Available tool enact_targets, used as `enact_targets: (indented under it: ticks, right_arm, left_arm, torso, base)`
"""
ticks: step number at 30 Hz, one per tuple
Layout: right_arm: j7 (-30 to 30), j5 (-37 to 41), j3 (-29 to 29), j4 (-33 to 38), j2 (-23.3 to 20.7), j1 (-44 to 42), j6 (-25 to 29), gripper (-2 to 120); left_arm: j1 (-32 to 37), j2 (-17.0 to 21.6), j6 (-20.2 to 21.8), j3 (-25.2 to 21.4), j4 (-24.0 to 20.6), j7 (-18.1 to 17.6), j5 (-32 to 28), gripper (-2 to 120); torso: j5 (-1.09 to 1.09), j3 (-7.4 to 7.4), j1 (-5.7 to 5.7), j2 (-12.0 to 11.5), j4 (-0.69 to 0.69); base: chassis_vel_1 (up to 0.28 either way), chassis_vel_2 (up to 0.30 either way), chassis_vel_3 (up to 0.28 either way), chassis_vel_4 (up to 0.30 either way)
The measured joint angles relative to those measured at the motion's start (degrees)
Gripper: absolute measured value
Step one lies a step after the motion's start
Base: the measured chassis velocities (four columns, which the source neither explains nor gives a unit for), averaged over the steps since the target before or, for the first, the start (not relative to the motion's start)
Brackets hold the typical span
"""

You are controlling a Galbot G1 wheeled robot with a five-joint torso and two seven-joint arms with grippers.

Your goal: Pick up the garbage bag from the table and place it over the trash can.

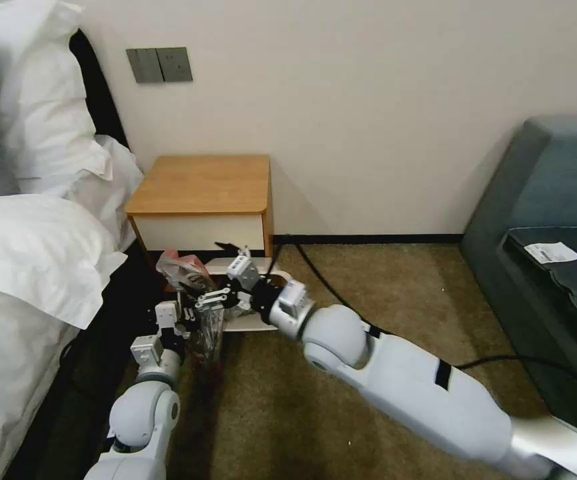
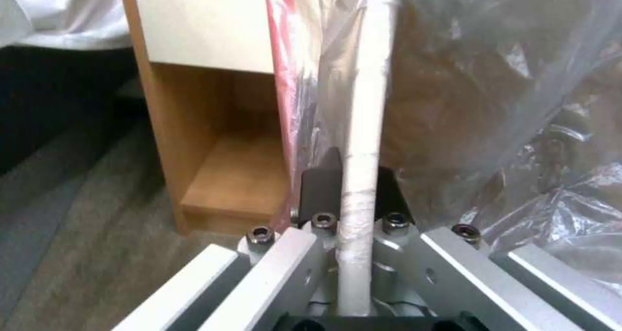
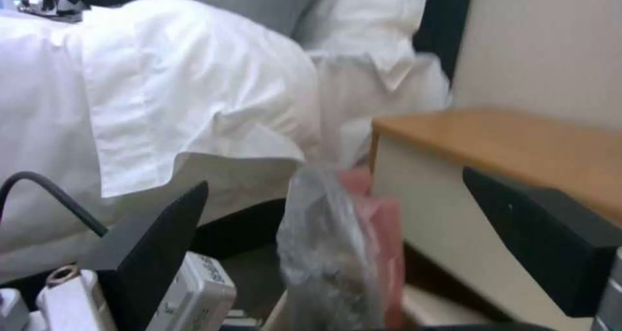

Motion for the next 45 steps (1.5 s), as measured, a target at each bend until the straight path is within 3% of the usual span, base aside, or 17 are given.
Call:
enact_targets:
  ticks: [9, 18, 24, 28, 30, 32, 33, 35, 45]
  right_arm:
    - [2.69, 8.78, -4.32, -6.63, 1.97, 5.96, -0.29, 100]
    - [3.56, 9.57, -5.43, -7.29, 2.54, 6.50, -0.26, 99]
    - [3.57, 9.25, -5.66, -6.91, 2.48, 5.86, -0.11, 91]
    - [3.56, 8.85, -5.83, -6.68, 2.44, 5.66, -0.02, 78]
    - [3.56, 8.59, -5.95, -6.66, 2.51, 5.48, 0.05, 67]
    - [3.56, 8.53, -5.98, -6.65, 2.52, 5.45, 0.06, 65]
    - [3.56, 8.37, -6.00, -6.62, 2.57, 5.30, 0.07, 56]
    - [3.56, 8.26, -5.99, -6.60, 2.57, 5.22, 0.08, 53]
    - [3.62, 7.79, -6.06, -6.54, 2.43, 4.94, 0.30, 14]
  left_arm:
    - [0.68, 0.32, -0.83, -0.15, -1.13, 0.05, -0.36, 0]
    - [0.92, -0.06, -1.11, 0.07, -1.10, 0.11, -0.17, 0]
    - [0.99, -0.33, -1.13, 0.11, -0.83, 0.12, -0.07, 0]
    - [1.06, -0.47, -1.13, 0.02, -0.79, 0.12, -0.03, 0]
    - [1.07, -0.55, -1.13, -0.07, -0.79, 0.09, -0.03, 0]
    - [1.07, -0.56, -1.13, -0.10, -0.80, 0.08, -0.02, 0]
    - [1.05, -0.60, -1.13, -0.15, -0.79, 0.04, -0.02, 0]
    - [1.03, -0.62, -1.13, -0.17, -0.79, 0.02, -0.02, 0]
    - [0.80, -0.70, -1.13, -0.23, -0.71, -0.08, -0.03, 0]
  torso:
    - [0.01, 0.00, 0.00, 0.00, 0.00]
    - [0.01, 0.00, 0.00, 0.00, 0.00]
    - [0.01, 0.00, 0.00, 0.00, 0.00]
    - [0.01, 0.00, 0.00, 0.00, -0.01]
    - [0.01, 0.00, 0.00, 0.00, 0.00]
    - [0.01, 0.00, 0.00, 0.00, 0.00]
    - [0.01, -0.01, 0.00, 0.00, 0.00]
    - [0.01, 0.00, 0.00, 0.01, 0.00]
    - [0.01, 0.00, 0.00, 0.00, 0.00]
  base:
    - [0.000, 0.000, 0.000, 0.000]
    - [0.000, 0.000, 0.000, 0.000]
    - [0.000, 0.000, 0.000, 0.000]
    - [0.000, 0.000, 0.000, 0.000]
    - [0.000, 0.000, 0.000, 0.000]
    - [0.000, 0.000, 0.000, 0.000]
    - [0.000, 0.000, 0.000, 0.000]
    - [0.000, 0.000, 0.000, 0.000]
    - [0.000, 0.000, 0.000, 0.000]
